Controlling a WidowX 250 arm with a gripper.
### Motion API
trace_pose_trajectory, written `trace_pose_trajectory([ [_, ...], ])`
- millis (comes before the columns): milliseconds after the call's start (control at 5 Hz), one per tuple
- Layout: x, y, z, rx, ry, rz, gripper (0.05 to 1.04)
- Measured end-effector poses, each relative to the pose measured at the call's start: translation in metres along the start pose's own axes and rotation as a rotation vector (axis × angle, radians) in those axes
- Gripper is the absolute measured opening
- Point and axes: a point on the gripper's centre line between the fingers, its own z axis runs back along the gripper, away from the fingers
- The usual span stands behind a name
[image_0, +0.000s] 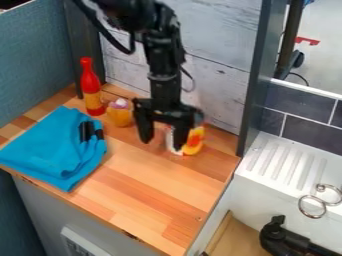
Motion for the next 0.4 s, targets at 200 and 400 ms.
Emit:
trace_pose_trajectory([
  [200,-0.022,0.009,0.032,-0.018,-0.014,-0.019,1.0],
  [400,-0.059,0.035,0.068,-0.011,0.098,-0.082,1.0],
])
